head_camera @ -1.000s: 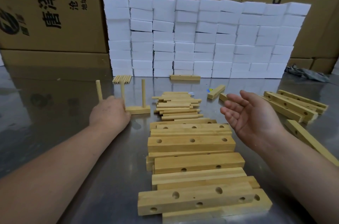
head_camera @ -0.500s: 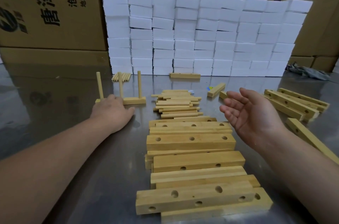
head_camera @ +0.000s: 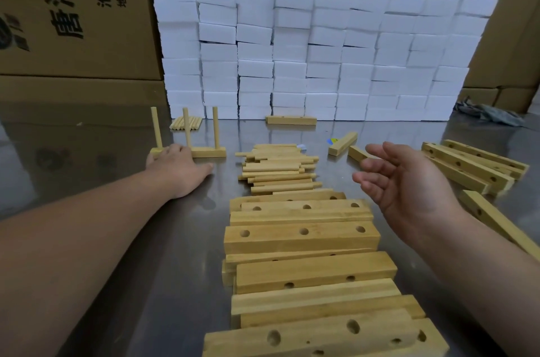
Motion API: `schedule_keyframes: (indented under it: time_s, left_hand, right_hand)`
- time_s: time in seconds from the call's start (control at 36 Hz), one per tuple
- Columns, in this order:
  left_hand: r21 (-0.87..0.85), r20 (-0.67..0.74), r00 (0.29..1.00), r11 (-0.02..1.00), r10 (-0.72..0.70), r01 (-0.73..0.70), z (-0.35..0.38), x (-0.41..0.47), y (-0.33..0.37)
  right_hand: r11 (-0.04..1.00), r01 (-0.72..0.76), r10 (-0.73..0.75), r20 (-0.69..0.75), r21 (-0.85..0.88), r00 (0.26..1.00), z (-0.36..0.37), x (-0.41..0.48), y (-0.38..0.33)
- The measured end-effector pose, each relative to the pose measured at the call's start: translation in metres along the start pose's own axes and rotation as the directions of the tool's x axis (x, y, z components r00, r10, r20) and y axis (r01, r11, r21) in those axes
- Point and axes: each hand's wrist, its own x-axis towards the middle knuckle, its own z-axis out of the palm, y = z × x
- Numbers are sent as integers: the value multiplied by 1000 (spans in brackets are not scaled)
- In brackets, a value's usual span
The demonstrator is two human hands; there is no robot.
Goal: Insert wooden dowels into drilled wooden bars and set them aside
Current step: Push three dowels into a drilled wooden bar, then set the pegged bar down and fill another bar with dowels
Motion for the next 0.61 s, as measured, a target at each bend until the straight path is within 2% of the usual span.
schedule_keyframes:
  time_s: [0.36,0.42,0.5,0.61]
  left_hand:
    - [-15,-22,999,1000,-24,24,0,-1,0]
    - [-47,-66,998,999,-8,5,-2,-4,1]
    - [-107,-205,977,991,56,-79,-8,-11,3]
    - [-151,-339,933,972,122,-182,-16,-24,6]
  right_hand:
    - [998,-27,26,-17,-58,1000,0,2,5]
    - [996,-29,27,-36,-82,999,-1,4,6]
    - [985,-27,15,-75,-171,997,-2,8,9]
    - [916,16,-54,-85,-400,995,-4,12,14]
